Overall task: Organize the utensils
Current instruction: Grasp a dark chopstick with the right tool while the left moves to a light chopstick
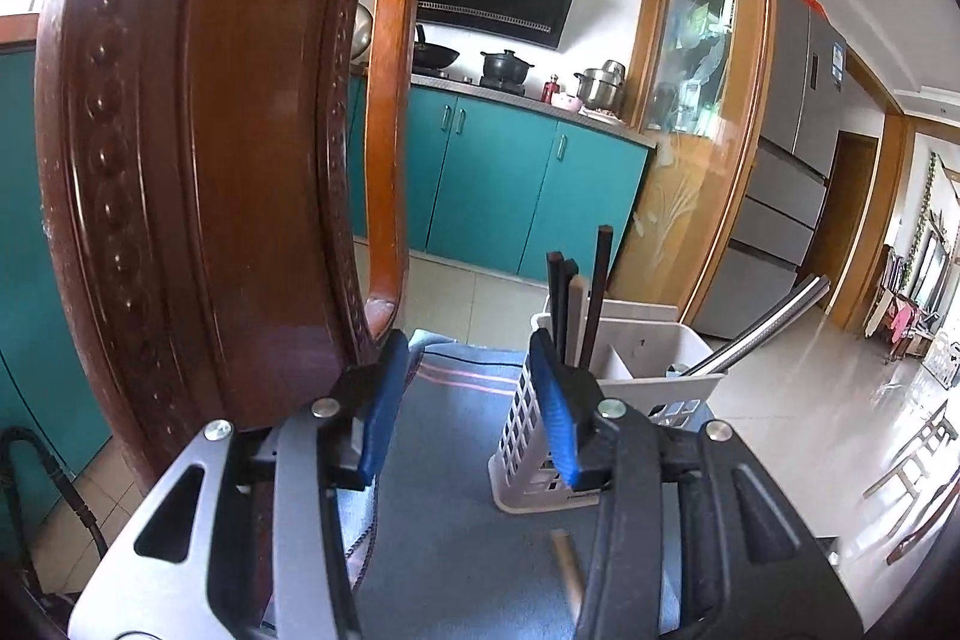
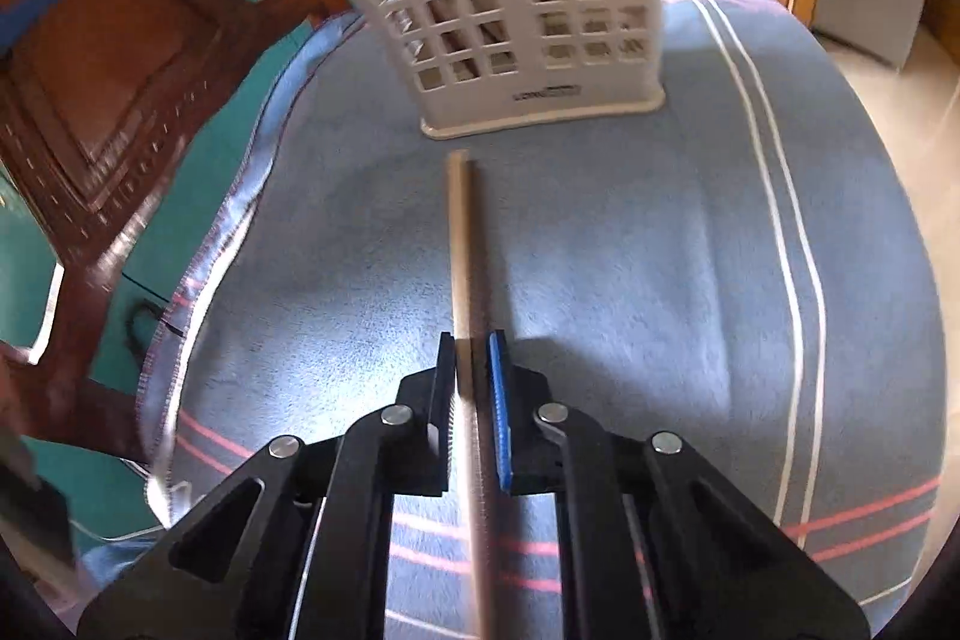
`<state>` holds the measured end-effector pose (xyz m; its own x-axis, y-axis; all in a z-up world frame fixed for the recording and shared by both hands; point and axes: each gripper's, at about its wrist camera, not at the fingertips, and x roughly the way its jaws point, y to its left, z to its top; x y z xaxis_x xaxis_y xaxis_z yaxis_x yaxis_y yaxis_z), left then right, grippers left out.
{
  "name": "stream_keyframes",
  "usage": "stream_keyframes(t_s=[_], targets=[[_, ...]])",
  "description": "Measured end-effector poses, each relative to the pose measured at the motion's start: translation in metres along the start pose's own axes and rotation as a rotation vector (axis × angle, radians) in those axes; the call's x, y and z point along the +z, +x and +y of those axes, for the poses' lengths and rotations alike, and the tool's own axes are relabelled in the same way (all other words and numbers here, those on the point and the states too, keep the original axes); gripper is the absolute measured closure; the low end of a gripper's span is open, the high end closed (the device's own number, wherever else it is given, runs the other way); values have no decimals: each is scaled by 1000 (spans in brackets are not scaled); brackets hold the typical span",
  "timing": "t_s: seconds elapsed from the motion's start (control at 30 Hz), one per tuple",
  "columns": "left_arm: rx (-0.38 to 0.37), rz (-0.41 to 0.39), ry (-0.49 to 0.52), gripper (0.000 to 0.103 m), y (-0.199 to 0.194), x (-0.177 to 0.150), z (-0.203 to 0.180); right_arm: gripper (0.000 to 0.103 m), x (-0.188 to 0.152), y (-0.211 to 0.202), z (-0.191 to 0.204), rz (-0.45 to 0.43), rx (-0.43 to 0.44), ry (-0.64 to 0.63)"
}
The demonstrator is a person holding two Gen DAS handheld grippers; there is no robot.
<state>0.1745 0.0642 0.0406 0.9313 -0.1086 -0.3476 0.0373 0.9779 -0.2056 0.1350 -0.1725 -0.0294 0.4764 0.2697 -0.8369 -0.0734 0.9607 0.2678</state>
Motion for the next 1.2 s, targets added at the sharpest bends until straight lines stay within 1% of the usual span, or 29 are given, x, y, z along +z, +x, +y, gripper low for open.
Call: stream_keyframes(t_s=[0.07,0.13,0.2,0.23,0.3,0.37,0.47,0.57,0.6,0.63,0.7,0.77,0.83,0.87,0.9,1.0,1.1,1.2], targets=[[-6,14,1,60,1,-3,-1,91,-2,-12,-10,-28,10,44],[-20,37,-4,56,3,-6,-2,91,-4,-22,-23,-54,23,102],[-40,63,-15,56,7,-10,-4,91,-9,-33,-38,-76,61,164],[-49,75,-20,56,8,-12,-5,91,-12,-39,-45,-86,112,199],[-59,90,-24,56,9,-14,-6,91,-16,-46,-52,-107,172,230],[-61,101,-25,54,11,-17,-7,91,-17,-50,-52,-123,186,209],[-62,117,-21,53,12,-20,-7,91,-17,-49,-48,-124,118,164],[-56,144,-16,51,17,-24,-8,91,-17,-43,-46,-88,44,132],[-57,161,-18,51,19,-26,-7,91,-17,-39,-45,-76,32,120],[-60,182,-22,51,22,-27,-6,91,-18,-39,-48,-64,22,106],[-70,222,-33,51,28,-31,-6,91,-13,-30,-43,-47,-47,66],[-93,292,-49,51,39,-38,-6,91,-6,-19,-40,-36,-92,36],[-102,346,-59,51,47,-44,-6,91,2,-13,-38,-34,-125,-6],[-103,377,-61,51,52,-49,-7,91,3,-12,-37,-32,-135,-16],[-103,394,-63,51,55,-51,-8,94,6,-11,-39,-25,-135,-6],[-116,448,-65,51,62,-61,-13,95,6,-16,-49,-17,-118,28],[-123,469,-44,51,64,-69,-23,95,4,-25,-63,-25,-149,74],[-127,484,-19,51,65,-78,-33,95,-1,-35,-81,-33,-137,130]])
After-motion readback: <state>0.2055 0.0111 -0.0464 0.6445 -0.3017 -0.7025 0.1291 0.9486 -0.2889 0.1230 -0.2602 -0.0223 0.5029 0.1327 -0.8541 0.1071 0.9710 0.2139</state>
